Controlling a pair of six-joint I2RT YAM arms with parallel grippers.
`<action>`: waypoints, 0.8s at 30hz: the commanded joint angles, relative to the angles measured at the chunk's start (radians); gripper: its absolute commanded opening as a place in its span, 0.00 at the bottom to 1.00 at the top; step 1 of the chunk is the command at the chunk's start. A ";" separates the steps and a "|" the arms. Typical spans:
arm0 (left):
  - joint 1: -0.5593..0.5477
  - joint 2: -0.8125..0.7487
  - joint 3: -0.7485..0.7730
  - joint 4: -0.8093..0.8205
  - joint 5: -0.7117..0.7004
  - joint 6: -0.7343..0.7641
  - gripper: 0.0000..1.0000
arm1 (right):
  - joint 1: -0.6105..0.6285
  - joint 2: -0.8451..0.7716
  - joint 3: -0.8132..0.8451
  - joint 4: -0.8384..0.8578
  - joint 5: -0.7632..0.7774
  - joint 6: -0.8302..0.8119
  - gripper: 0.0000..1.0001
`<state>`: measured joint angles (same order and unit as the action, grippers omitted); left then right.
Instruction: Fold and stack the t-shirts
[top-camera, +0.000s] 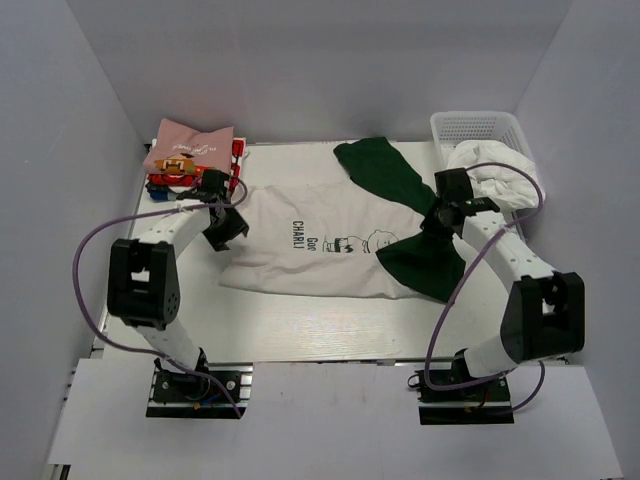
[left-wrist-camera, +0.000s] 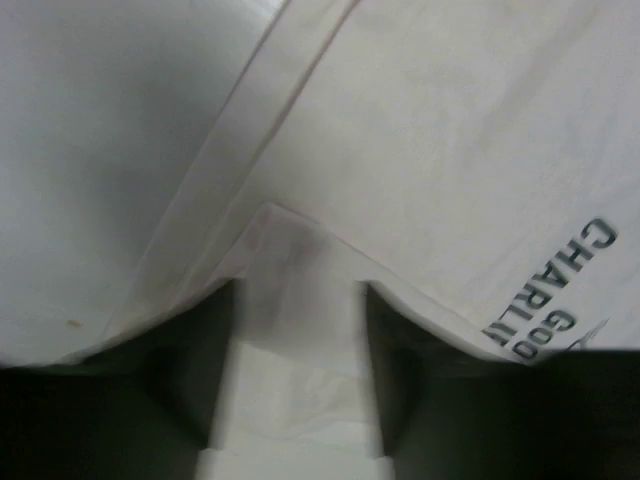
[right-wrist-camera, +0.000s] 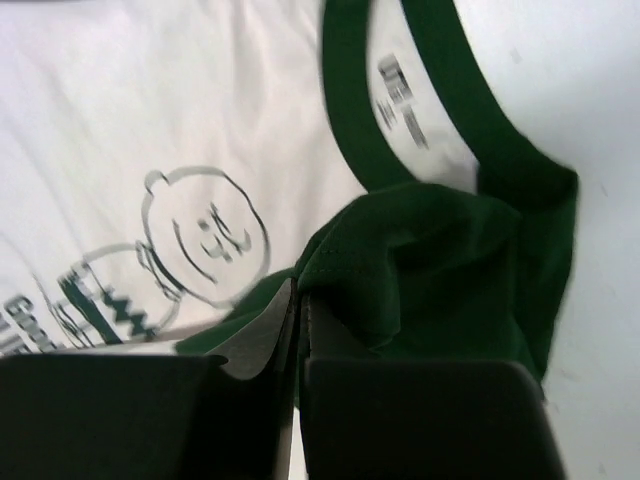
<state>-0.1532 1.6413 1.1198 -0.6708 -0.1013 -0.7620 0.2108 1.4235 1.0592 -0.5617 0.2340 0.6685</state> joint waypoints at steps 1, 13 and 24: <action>0.030 0.098 0.141 -0.093 -0.006 0.050 0.79 | -0.011 0.060 0.102 0.095 0.004 -0.027 0.00; 0.021 -0.078 -0.097 0.115 0.104 0.101 0.88 | -0.011 0.015 -0.005 0.131 -0.052 -0.073 0.00; 0.007 -0.037 -0.106 0.212 0.213 0.132 0.00 | -0.013 -0.003 -0.014 0.112 -0.055 -0.072 0.00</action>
<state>-0.1413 1.6077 1.0164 -0.5102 0.0452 -0.6498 0.2028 1.4631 1.0489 -0.4648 0.1761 0.5987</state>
